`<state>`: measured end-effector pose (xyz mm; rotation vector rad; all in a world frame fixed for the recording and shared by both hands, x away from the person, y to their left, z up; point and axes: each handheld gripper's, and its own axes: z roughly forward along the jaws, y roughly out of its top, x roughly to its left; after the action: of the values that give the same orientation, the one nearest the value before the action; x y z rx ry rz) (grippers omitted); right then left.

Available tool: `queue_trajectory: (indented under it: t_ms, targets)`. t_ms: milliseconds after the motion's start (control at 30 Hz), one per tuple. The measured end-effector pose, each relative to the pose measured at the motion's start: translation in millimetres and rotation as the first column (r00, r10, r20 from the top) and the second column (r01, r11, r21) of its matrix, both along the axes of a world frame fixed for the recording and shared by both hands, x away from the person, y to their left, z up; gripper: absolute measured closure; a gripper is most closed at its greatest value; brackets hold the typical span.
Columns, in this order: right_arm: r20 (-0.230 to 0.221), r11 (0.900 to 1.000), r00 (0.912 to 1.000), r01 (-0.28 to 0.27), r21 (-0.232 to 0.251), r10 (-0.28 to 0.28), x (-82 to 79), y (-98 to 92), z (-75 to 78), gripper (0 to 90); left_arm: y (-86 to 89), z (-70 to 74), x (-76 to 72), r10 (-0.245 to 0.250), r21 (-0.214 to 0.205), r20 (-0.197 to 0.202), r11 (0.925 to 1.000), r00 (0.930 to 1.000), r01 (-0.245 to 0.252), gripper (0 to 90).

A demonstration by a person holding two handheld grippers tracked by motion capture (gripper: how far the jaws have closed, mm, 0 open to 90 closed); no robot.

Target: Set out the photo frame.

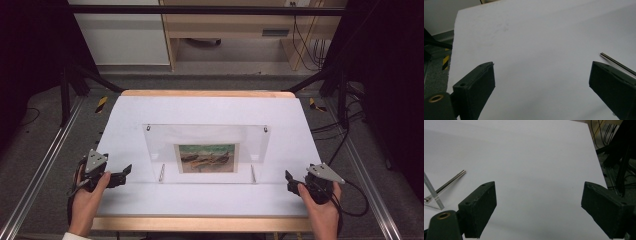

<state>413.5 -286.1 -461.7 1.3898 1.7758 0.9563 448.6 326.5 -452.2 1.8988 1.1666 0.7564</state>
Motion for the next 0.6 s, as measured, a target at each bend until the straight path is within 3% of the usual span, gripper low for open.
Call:
queue_trajectory:
  t_ms: [167,267,367,400,600]
  targets:
    - [-0.056,0.9998,0.9984,0.006,0.018,-0.005,9.6,1.9,-3.4,12.7,-3.8,-2.9,3.2,-0.007,0.006,-0.028,1.0000,0.9996,0.007,5.1]
    - [-0.102,0.9994,0.9948,0.002,0.034,0.002,17.7,5.4,-3.8,12.3,-4.0,-4.2,4.7,-0.013,-0.004,-0.046,0.9999,0.9988,0.012,4.8]
    - [-0.114,0.9991,0.9935,-0.005,0.041,0.010,21.1,8.1,-4.0,12.3,-4.3,-5.7,5.6,-0.012,-0.022,-0.071,0.9997,0.9974,0.011,4.8]
    - [-0.139,0.9988,0.9902,-0.009,0.049,0.016,23.7,11.9,-4.3,12.4,-4.6,-6.7,6.1,-0.017,-0.025,-0.089,0.9996,0.9959,0.015,4.8]
    - [-0.164,0.9993,0.9858,-0.033,0.019,0.035,23.1,16.6,-5.7,12.5,-5.7,-8.9,6.0,-0.029,-0.064,-0.118,0.9977,0.9926,0.021,4.7]
